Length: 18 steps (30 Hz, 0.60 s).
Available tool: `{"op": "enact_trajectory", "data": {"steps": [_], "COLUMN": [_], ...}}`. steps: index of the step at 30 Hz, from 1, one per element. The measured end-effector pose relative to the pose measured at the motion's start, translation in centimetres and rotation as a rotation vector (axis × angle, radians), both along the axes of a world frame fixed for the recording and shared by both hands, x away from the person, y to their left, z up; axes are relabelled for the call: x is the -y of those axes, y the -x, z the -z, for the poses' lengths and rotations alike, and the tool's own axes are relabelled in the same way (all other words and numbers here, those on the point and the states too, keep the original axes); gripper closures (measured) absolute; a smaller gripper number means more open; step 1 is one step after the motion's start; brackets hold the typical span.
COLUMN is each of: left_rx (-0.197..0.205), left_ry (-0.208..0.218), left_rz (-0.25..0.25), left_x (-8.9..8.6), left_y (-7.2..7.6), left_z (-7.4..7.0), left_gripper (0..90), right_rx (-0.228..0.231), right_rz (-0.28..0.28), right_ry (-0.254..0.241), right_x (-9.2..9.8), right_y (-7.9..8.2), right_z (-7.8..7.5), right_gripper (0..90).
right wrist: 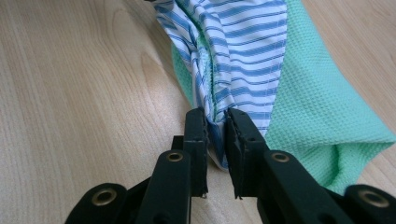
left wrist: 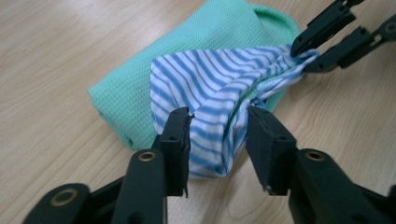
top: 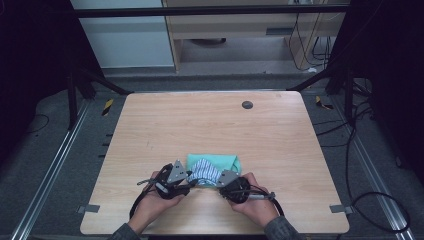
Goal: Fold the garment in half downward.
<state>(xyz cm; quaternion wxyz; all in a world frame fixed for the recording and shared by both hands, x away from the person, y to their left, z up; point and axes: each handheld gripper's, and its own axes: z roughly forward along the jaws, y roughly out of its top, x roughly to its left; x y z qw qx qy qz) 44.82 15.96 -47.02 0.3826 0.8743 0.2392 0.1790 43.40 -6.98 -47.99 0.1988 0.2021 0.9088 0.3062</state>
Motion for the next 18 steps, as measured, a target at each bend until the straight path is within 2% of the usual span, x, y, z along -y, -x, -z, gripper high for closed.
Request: {"op": "enact_trajectory", "data": {"steps": [4,5,9,10,11,15,18], "left_rx": [-0.012,-0.021,-0.029,-0.029,-0.029,-0.024,-0.029], "left_ry": [-0.018,-0.022,-0.037,-0.045,-0.051,-0.059,-0.055], "left_rz": [0.016,0.021,0.029,0.031,0.041,0.044,0.043], "left_x": [0.5,0.6,0.8,0.9,1.0,1.0,0.8], "left_y": [-0.3,-0.4,-0.4,-0.3,-0.2,0.0,0.2], "left_z": [0.6,0.8,1.2,1.3,1.3,1.4,1.6], "left_gripper": [57.1,59.5,65.1,68.3,69.7,71.3,71.2], "right_rx": [-0.002,-0.001,0.000,-0.002,-0.003,-0.005,-0.020], "right_rz": [0.004,0.009,0.023,0.031,0.035,0.034,0.001], "right_ry": [0.000,-0.004,-0.016,-0.019,-0.023,-0.026,-0.020], "right_x": [-0.1,-0.1,-0.1,0.0,-0.1,-0.2,-0.4], "right_y": [0.1,0.1,0.1,0.0,-0.1,-0.1,0.2], "right_z": [-0.1,-0.2,-0.3,-0.3,-0.3,-0.3,-0.2], "right_gripper": [72.0,66.6,59.7,54.4,52.9,52.1,56.8]}}
